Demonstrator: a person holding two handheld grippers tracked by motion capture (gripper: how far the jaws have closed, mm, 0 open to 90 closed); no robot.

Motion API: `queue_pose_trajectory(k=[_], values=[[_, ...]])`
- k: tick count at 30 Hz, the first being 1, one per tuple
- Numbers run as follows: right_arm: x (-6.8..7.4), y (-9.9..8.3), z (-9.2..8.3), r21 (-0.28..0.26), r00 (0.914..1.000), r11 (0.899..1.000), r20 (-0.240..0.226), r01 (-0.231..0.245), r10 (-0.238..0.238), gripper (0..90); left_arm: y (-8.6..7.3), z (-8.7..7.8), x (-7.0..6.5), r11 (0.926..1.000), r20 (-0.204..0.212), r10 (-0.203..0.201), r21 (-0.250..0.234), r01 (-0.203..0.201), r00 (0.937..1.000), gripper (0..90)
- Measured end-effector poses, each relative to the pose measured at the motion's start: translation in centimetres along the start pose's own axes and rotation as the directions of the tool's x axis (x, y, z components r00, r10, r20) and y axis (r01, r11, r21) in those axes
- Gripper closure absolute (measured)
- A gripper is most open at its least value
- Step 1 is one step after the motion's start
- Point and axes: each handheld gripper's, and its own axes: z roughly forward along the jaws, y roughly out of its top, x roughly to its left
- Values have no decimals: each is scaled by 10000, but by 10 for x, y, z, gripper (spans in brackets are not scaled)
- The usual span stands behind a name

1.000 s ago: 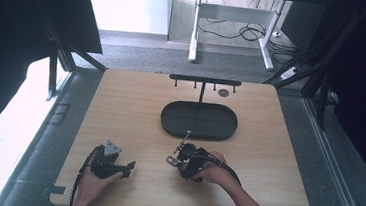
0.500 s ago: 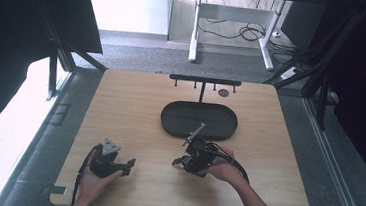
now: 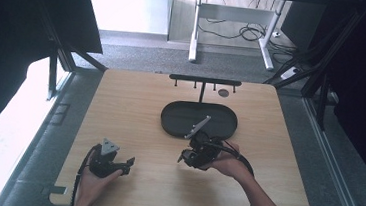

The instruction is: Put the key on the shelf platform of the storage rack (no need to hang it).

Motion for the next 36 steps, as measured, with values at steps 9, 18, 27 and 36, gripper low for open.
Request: queue_pose_trajectory(k=[9, 18, 27, 36], values=[[-8, 6, -8, -139, 10000, 9999, 31, -45, 46, 497, 0, 2, 1, 10000, 41, -7, 45, 7, 10000, 211], [-16, 8, -11, -243, 9999, 9997, -139, -50, 47, 496, 2, 7, 2, 9997, 76, -177, 140, 176, 9998, 212], [-23, 10, -16, -240, 10000, 9997, -60, -34, 33, 496, 11, 12, -2, 10000, -36, 60, 68, -60, 10000, 209], [-23, 14, -24, -463, 9998, 9988, 140, -157, 164, 496, 7, 11, -6, 9983, -15, 540, 219, -539, 9985, 207]])
